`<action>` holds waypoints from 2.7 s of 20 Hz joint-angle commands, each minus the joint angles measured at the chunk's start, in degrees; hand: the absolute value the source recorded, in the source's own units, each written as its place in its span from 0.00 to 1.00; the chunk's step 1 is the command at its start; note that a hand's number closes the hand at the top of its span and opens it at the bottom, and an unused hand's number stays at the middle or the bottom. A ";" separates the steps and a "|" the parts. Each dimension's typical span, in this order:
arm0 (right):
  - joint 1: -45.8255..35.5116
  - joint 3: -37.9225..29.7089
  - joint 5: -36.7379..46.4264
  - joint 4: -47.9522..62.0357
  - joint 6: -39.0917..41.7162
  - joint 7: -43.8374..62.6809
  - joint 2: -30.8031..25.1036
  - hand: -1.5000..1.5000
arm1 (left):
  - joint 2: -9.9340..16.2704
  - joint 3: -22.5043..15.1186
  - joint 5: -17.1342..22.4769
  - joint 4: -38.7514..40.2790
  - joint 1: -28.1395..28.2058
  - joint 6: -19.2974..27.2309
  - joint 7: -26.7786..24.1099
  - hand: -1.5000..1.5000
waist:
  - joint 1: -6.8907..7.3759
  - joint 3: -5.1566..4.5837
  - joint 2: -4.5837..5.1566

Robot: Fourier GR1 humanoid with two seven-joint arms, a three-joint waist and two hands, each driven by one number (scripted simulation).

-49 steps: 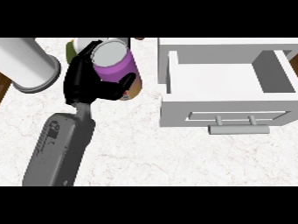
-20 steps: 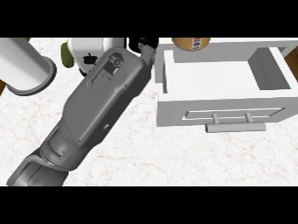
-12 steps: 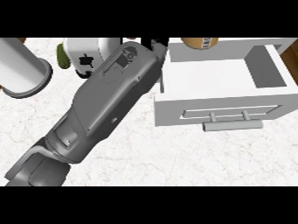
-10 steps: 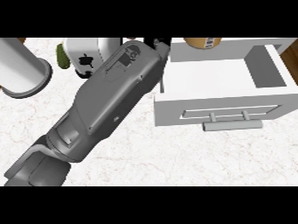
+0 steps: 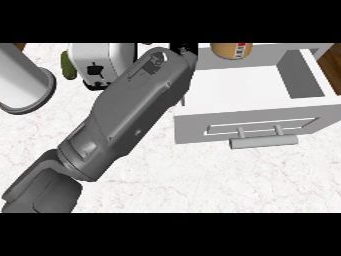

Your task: Pick up the can, place it into the drawer and close the drawer

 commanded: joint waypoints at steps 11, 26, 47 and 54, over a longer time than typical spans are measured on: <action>-3.61 0.89 -0.21 -0.82 -2.40 3.11 -1.96 0.00 | 0.00 -10.69 7.28 3.82 -1.89 8.91 -1.82 0.00 | -1.64 0.03 0.36; -4.24 -1.97 6.01 -5.08 0.66 -2.88 -3.19 0.00 | 0.00 -11.38 13.53 3.93 1.38 6.43 -9.29 0.00 | -0.61 -0.03 0.30; -23.91 22.97 54.97 -1.19 -1.09 -11.09 -7.18 0.00 | 0.00 -11.27 17.67 1.58 -1.32 8.61 -12.59 0.00 | 4.22 -0.13 -0.06; -31.19 31.11 71.12 14.64 -11.31 -18.84 -5.86 0.00 | 0.00 -10.77 15.67 -0.34 -1.07 9.85 -10.09 0.00 | 5.21 -0.09 -0.58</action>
